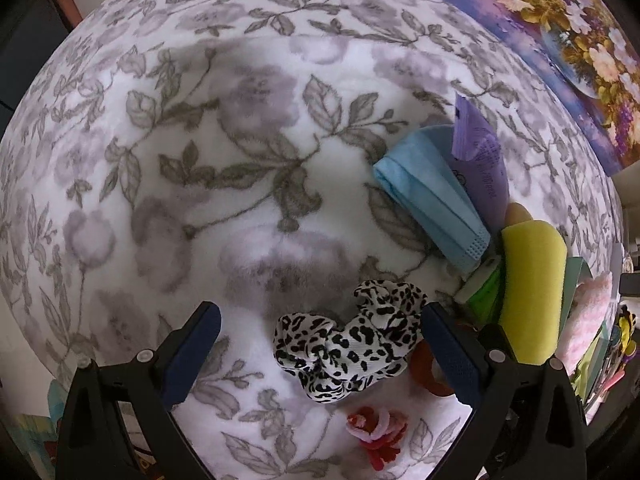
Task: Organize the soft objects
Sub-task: 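Grasp the yellow sponge with the right tool while the left tool grasps the leopard scrunchie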
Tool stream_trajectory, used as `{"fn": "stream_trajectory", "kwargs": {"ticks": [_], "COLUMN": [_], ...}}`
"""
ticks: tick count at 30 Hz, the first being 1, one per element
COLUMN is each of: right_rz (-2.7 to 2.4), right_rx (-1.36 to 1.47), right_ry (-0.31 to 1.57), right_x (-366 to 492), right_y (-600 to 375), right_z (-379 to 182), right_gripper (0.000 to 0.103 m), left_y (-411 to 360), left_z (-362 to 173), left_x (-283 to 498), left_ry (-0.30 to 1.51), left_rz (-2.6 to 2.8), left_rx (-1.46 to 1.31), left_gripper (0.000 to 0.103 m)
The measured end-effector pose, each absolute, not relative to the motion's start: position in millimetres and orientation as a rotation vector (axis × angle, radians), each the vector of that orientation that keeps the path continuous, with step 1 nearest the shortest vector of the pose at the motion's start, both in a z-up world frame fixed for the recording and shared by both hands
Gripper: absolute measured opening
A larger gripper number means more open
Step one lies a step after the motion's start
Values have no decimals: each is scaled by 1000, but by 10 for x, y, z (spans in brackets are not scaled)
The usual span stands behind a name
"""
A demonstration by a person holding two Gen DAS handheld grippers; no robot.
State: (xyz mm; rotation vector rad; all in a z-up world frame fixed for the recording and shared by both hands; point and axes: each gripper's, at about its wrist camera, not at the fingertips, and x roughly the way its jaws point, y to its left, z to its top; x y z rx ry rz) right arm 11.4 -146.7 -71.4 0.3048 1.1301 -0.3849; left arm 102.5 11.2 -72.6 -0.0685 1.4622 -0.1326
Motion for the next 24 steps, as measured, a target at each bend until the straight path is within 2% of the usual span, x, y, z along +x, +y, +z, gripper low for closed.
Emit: {"fn": "stream_trajectory", "kwargs": {"ticks": [8, 11, 12, 13, 14, 15, 16, 24], "right_rz": [-379, -369, -363, -355, -351, -348, -348, -351], "right_rx": [313, 329, 333, 338, 341, 342, 340, 359], "right_ry": [1112, 1113, 1114, 1116, 1118, 1120, 1119, 1119], "right_x": [94, 87, 87, 87, 86, 85, 81, 50], "right_y": [-1496, -1519, -1523, -1528, -1529, -1529, -1529, -1586], "right_z": [-683, -681, -682, -682, -683, -684, -682, -679], "right_gripper": [98, 88, 83, 77, 75, 72, 71, 69], "left_y": [120, 129, 125, 122, 108, 108, 108, 73], "left_z": [-809, -825, -827, -830, -836, -846, -860, -905], "left_x": [980, 952, 949, 943, 937, 926, 919, 870], "left_ry": [1491, 1490, 1488, 1488, 1490, 1498, 1508, 1513], "left_rz": [-148, -148, -147, -149, -152, -162, -180, -227], "left_rx": [-129, -135, -134, -136, -142, -159, -184, -230], "left_gripper": [100, 98, 94, 85, 79, 69, 65, 45]}}
